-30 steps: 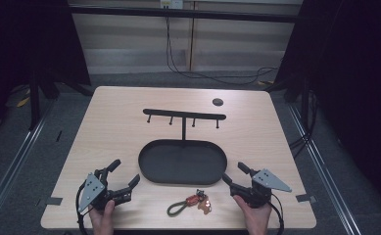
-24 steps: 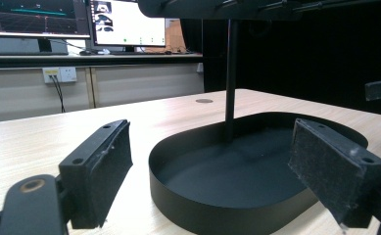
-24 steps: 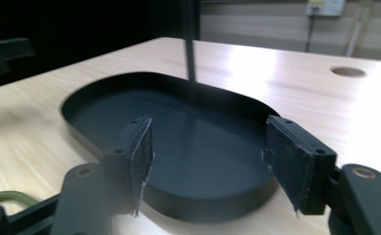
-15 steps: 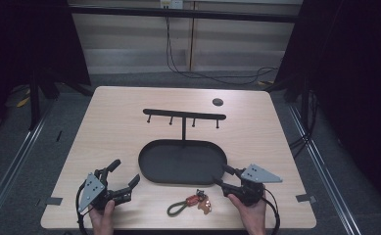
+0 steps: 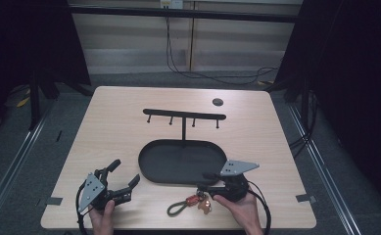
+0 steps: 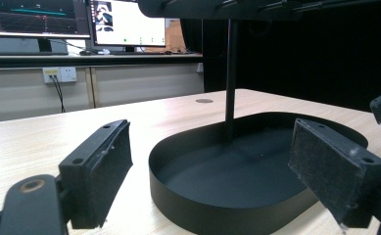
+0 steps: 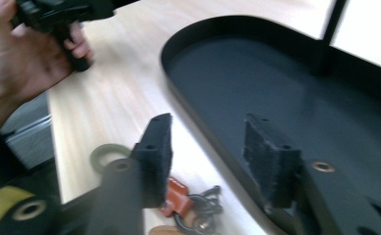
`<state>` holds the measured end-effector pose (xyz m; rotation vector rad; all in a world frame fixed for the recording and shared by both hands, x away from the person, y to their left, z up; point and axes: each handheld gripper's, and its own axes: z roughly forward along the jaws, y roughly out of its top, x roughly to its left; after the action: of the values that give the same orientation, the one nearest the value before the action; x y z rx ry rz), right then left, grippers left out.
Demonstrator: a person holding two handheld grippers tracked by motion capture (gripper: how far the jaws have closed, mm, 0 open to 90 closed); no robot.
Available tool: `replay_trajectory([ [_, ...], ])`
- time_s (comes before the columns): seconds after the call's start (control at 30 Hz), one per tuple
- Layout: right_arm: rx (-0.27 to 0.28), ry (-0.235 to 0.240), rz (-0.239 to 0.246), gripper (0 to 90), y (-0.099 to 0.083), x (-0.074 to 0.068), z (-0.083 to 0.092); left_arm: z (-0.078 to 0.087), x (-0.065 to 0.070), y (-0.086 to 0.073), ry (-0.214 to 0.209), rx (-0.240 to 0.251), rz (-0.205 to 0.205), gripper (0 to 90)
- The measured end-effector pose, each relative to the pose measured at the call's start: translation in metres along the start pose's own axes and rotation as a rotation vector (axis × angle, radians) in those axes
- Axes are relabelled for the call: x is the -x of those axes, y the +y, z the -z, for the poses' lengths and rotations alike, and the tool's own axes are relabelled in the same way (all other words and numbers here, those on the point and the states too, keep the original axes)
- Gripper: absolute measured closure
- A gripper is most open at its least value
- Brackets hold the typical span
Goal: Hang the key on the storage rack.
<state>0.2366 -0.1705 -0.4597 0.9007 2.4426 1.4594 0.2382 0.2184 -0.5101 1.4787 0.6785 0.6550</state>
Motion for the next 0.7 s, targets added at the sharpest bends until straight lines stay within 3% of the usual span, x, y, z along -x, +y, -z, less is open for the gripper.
replay_trajectory([
  [0.1,-0.030,0.012,0.017,59.2,0.004,-0.001,-0.003,0.000,0.000,0.000,0.003,0.002,0.003,15.7],
  [0.4,-0.232,0.154,0.107,70.7,0.024,-0.010,-0.030,0.000,0.000,0.000,0.002,0.001,-0.001,15.7],
  [0.43,-0.232,0.154,0.107,70.7,0.024,-0.010,-0.030,0.000,0.000,0.000,0.002,0.001,-0.001,15.7],
  [0.53,-0.316,0.182,0.150,72.1,0.031,-0.012,-0.042,0.000,0.000,0.000,0.002,0.002,-0.001,15.7],
  [0.63,-0.350,0.213,0.154,71.8,0.033,-0.012,-0.047,0.000,0.000,0.000,0.002,0.000,-0.004,15.7],
  [0.7,-0.398,0.236,0.155,65.4,0.034,-0.014,-0.054,0.000,0.000,0.000,0.003,-0.001,-0.004,15.7],
])
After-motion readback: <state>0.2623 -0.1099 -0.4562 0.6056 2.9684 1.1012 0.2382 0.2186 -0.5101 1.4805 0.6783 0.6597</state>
